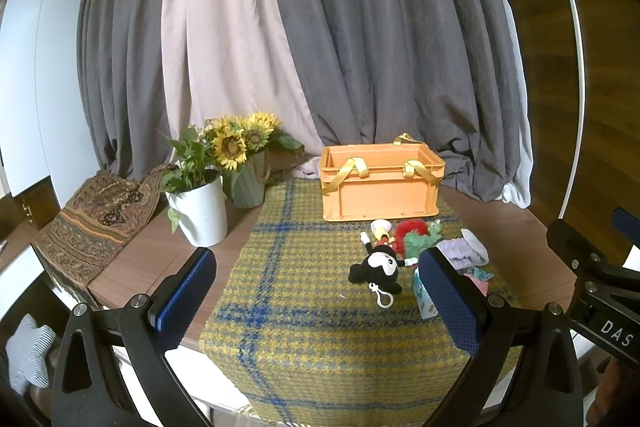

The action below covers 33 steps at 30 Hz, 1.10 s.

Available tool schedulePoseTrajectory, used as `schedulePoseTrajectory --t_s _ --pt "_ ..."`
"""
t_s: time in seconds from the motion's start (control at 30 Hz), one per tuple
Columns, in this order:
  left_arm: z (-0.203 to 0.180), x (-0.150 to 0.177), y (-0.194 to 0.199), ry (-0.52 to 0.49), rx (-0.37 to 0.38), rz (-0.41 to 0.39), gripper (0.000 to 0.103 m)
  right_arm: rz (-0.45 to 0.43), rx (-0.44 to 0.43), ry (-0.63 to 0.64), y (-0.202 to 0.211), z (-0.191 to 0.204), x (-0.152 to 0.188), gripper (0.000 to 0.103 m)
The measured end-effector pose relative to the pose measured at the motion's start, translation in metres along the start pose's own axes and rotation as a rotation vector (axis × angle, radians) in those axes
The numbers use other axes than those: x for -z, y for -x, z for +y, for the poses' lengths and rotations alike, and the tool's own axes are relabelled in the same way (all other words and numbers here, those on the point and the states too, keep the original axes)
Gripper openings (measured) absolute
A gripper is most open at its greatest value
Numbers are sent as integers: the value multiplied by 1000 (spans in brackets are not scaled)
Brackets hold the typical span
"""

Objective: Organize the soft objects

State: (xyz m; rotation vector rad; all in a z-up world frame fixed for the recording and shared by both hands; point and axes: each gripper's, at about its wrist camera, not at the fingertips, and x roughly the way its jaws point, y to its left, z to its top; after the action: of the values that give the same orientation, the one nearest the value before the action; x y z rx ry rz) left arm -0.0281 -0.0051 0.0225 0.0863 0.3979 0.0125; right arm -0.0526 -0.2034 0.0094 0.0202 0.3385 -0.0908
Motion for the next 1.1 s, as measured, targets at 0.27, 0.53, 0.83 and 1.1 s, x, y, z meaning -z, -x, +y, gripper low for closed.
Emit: schedulePoseTrajectory --t_s 0.27,0.53,0.83,1.1 --pt "-2 -3 3 4 0 1 103 -3 -1 -2 0 -1 2 102" --pt "-3 -5 6 8 5 4 103 -5 -3 -4 1 -2 3 102" --pt "-3 -5 6 8 6 2 103 -9 0 -6 2 -1 -1 102" --pt "-2 -2 7 8 7 0 103 -10 1 -5 2 0 0 102"
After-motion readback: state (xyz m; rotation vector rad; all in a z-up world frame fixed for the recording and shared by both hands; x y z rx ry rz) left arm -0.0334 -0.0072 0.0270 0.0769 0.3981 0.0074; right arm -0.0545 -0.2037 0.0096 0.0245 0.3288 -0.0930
